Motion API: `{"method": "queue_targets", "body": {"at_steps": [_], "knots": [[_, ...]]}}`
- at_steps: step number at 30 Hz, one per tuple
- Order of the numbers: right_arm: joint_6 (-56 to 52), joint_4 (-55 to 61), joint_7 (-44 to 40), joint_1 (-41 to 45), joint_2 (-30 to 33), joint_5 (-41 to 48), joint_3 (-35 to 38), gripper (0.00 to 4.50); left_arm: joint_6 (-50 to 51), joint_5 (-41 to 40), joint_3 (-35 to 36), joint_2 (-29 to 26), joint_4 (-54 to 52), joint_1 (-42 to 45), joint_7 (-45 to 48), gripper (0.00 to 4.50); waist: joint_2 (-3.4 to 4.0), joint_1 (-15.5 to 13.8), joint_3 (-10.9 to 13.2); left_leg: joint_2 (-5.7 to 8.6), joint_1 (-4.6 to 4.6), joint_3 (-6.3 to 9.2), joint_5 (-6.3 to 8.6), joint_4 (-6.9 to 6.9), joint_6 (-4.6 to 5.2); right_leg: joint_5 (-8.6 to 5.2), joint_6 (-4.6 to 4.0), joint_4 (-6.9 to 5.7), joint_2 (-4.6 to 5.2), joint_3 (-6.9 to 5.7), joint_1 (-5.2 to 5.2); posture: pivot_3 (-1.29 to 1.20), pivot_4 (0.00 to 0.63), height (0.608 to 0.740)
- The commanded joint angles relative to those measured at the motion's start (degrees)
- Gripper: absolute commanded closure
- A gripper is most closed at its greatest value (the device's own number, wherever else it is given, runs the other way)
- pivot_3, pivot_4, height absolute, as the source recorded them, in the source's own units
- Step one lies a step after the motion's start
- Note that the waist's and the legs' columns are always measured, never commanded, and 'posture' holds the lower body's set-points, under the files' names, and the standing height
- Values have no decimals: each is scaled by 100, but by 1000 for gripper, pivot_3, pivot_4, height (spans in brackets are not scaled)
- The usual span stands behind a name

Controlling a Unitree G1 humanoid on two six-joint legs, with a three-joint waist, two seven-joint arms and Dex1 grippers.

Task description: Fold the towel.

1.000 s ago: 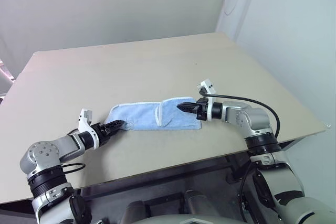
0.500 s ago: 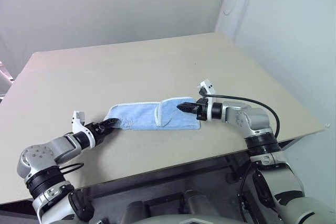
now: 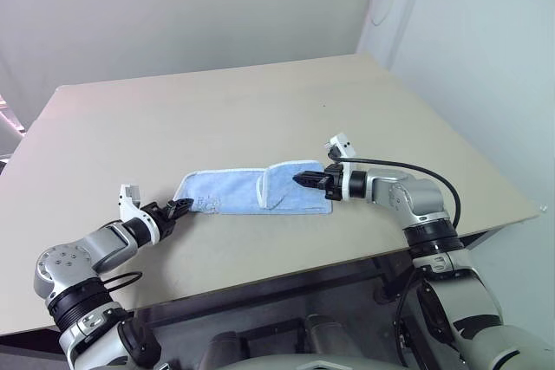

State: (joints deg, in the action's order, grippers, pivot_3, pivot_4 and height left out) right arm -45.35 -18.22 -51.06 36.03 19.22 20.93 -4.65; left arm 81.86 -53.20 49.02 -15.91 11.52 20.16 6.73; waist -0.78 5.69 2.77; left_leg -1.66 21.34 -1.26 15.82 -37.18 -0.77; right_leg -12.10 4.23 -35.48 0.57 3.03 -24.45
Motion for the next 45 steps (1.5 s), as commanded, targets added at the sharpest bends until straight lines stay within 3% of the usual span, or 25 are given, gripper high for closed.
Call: {"method": "queue_targets", "body": {"at_steps": [1, 10, 16, 24, 29, 31, 36, 45], "knots": [[74, 193, -76, 98, 46, 63, 24, 4500, -101, -63, 64, -53, -27, -20, -65, 4460, 0, 6, 0, 0, -1, 0, 0, -1, 0, 0, 0, -1, 0, 0, 0, 0, 0, 729], [-108, 985, -577, -189, 385, 613, 301, 4500, -239, -89, -305, -265, -214, 109, 82, 4460, -3, -19, 1, 1, 4, 0, 0, -1, -1, 0, 1, 2, 1, 0, 0, 0, 0, 729], [-125, 1106, -578, -347, 715, 666, 338, 4500, -507, 14, -1147, -688, -714, 113, 589, 4460, -9, -16, 3, 3, 5, -4, 0, -1, -1, -1, -1, 9, 4, 2, 0, 0, 0, 729], [-131, 1308, -435, -593, 903, 679, 390, 4500, -1256, 736, -3196, -1811, -1316, 275, 2054, 4460, -10, -24, 5, 5, 10, -3, 0, 2, -1, -1, -3, 16, 5, 3, -2, 0, 0, 729], [-164, 1487, -299, -778, 1025, 709, 475, 4500, -1904, 1235, -4421, -2327, -1208, 1025, 3246, 4460, -20, -55, 12, 6, 15, -3, 0, -2, -1, -2, -2, 20, 6, 1, -3, 0, 0, 729], [-198, 1545, -237, -814, 1038, 741, 508, 4500, -2026, 1333, -4700, -2332, -1090, 1305, 3564, 4460, -19, -46, 13, 7, 13, -7, 0, -2, -1, -2, -2, 22, 8, 4, -2, 0, 0, 729], [-263, 1648, -49, -962, 1116, 793, 673, 4500, -2261, 1684, -5496, -1762, -450, 2354, 4127, 4460, -22, -96, 15, 7, 19, -6, -1, 1, 0, -3, 0, 25, 7, 4, -3, 0, 0, 729], [-445, 2046, 342, -1296, 1172, 929, 934, 4500, -3307, 2791, -6937, -1036, 224, 2692, 5028, 4460, -19, -180, 18, 7, 16, -9, -1, 0, 2, -4, 2, 21, 2, 12, -5, 0, 0, 729]]}}
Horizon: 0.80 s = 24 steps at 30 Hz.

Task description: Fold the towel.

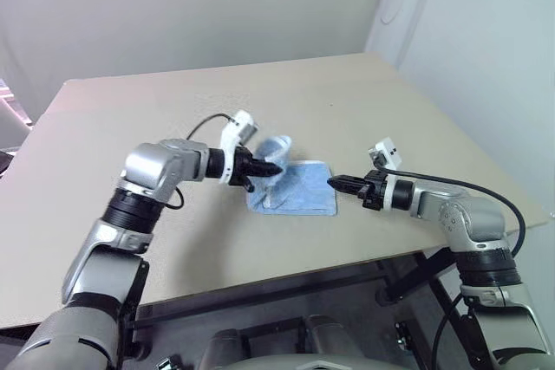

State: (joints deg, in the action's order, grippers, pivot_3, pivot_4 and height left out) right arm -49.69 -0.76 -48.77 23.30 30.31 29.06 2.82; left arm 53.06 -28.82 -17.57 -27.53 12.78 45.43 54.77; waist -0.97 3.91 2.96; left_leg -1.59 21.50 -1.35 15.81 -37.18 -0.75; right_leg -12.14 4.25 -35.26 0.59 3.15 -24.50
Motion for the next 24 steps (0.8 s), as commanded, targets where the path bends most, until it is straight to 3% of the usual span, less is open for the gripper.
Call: {"method": "queue_targets", "body": {"at_steps": [1, 19, 22, 24], "knots": [[-19, 335, 166, -60, 59, 124, 223, 4500, -629, 514, -346, 239, 242, 157, 188, 4460, 0, -5, 0, 0, 0, 0, 0, -3, 0, 0, 0, 0, 1, 0, 0, 0, 0, 729], [-94, 592, 532, -402, 238, 177, 327, 4500, -2163, 1688, -569, 1508, 1379, 14, 268, 4460, -2, -18, 2, 1, 0, -1, 0, -8, 1, 0, 2, 0, 1, 3, 4, 0, 0, 729], [-101, 628, 550, -437, 269, 206, 334, 4500, -2230, 1636, -473, 1560, 1374, -55, 404, 3819, -2, -15, 2, 1, 0, -1, 0, -7, 1, 0, 2, 0, 1, 3, 4, 0, 0, 729], [-105, 630, 561, -437, 291, 217, 336, 4500, -2244, 1677, -427, 1577, 1434, -38, 383, 3101, -2, -16, 2, 1, 0, -1, 0, -8, 1, 0, 2, -1, 1, 3, 4, 0, 0, 729]]}}
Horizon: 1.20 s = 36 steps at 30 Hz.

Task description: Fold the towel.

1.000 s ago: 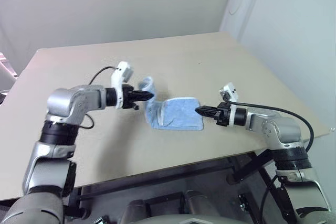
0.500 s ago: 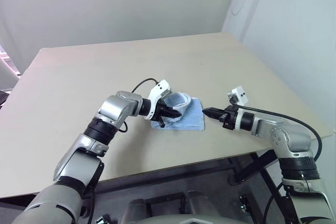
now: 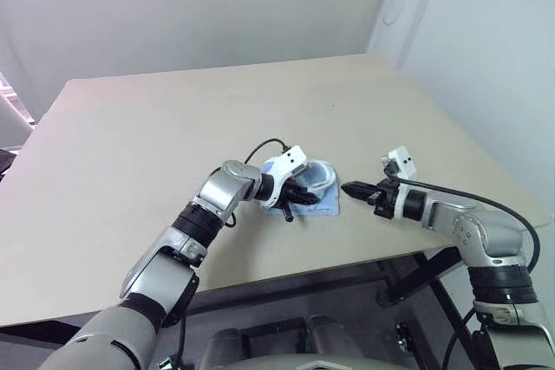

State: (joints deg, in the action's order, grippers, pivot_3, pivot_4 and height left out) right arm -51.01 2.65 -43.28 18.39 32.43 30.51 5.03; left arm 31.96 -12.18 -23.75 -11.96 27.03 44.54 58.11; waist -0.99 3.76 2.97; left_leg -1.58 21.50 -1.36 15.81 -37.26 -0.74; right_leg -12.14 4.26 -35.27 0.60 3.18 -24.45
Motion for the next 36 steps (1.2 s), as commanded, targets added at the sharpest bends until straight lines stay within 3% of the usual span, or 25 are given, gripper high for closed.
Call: {"method": "queue_targets", "body": {"at_steps": [1, 7, 13, 18, 22, 29, 36], "knots": [[33, 268, 13, 58, 92, 72, 124, 4500, -163, 15, 200, 5, -7, 44, 107, 2701, 0, 0, 0, 0, -1, 0, 0, -2, 0, 0, 0, -1, 0, 0, 0, 0, 0, 729], [80, 181, 32, 82, 92, 83, 177, 4500, -357, -77, 373, -162, -461, -75, 342, 540, 0, 8, 0, 0, -2, 0, 0, -5, 0, 0, 0, -6, 0, 0, 0, 0, 0, 729], [396, 243, 104, 243, -135, 147, 262, 4500, -805, -423, 1182, -402, -987, -151, 316, 540, 2, 8, -1, -1, -2, -1, 0, -7, 0, 1, 1, -9, 0, 1, 0, 0, 0, 729], [730, 29, 130, 575, -339, -19, 21, 4500, -1321, -183, 1493, -838, -400, -87, 175, 540, 3, 17, -2, -1, -11, 0, -1, -9, 1, 1, 1, -23, -4, 2, 3, 0, 0, 729], [913, -264, 90, 875, -530, -81, -99, 4500, -1636, -196, 1582, -1004, -189, -247, 327, 1772, 3, 15, -2, -2, -9, 0, -1, -14, 1, 1, 1, -27, -4, 1, 3, 0, 0, 729], [1236, -884, -240, 1217, -697, -274, -442, 4500, -2479, 64, 1574, -786, 294, -324, 108, 4470, 2, -53, -2, -1, 0, -2, -1, -14, 1, 9, -8, -18, 2, 1, 3, 0, 0, 729], [1644, -2032, -316, 1458, -1128, -687, -791, 4500, -3244, 505, 1341, -349, 1376, -302, -46, 4470, 3, -83, -3, -1, -9, -3, -1, -18, 1, 10, -9, -32, -2, 1, 4, 0, 0, 729]]}}
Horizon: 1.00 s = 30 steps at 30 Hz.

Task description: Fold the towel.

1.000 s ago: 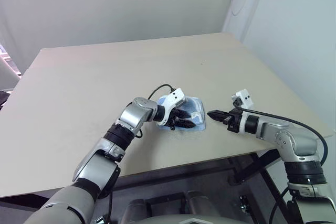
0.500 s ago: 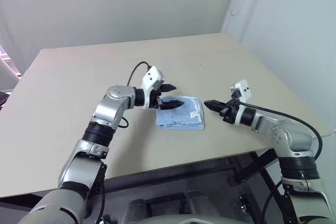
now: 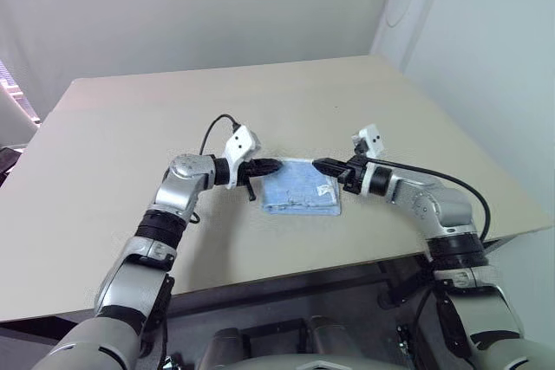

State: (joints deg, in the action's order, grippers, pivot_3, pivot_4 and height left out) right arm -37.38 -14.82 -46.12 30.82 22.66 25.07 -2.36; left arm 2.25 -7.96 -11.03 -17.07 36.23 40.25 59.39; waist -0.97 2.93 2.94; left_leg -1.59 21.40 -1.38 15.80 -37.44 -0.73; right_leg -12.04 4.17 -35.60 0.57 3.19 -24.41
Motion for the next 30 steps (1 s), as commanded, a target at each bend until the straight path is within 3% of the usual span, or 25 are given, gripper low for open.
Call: {"method": "queue_targets", "body": {"at_steps": [1, 9, 19, 22, 27, 30], "knots": [[359, -550, -11, 250, -254, -219, -86, 4500, -413, 181, 32, 250, 766, 149, -234, 4470, 0, 2, 0, 0, 0, 0, 0, -1, 0, 0, 1, -2, 0, 0, 0, 0, 0, 729], [897, -1780, -89, 317, -579, -783, -269, 4500, -1080, 472, 191, 680, 2406, 389, -653, 4470, -1, -27, -4, 0, 1, 2, 1, -49, 0, -6, 11, -43, 1, 0, 3, 0, 0, 729], [1120, -1892, -224, 524, -602, -919, -89, 4500, -967, 129, 618, 591, 2082, 518, -78, 4470, -1, 12, -7, -1, -1, 9, 1, -69, -1, -6, 11, -57, -2, -2, 9, 0, 0, 729], [984, -1633, -285, 617, -627, -736, 62, 3636, -639, -57, 781, 566, 1782, 625, 100, 4500, -1, 39, -7, 0, 3, 8, 1, -69, -1, -4, 11, -54, 0, -2, 8, 0, 0, 729], [324, -804, -389, 586, -470, -309, 289, 1879, 123, -333, 976, 308, 976, 526, 279, 2888, 2, 104, -4, -1, 4, 11, 1, -69, -1, -5, 12, -57, 0, -2, 6, 0, 0, 729], [-671, -421, -390, 707, -202, 167, 604, 712, 710, -471, 972, -33, 81, 200, 401, 1784, 3, 125, -3, -1, 4, 11, 1, -66, -1, -5, 12, -56, 0, -1, 6, 0, 0, 729]]}}
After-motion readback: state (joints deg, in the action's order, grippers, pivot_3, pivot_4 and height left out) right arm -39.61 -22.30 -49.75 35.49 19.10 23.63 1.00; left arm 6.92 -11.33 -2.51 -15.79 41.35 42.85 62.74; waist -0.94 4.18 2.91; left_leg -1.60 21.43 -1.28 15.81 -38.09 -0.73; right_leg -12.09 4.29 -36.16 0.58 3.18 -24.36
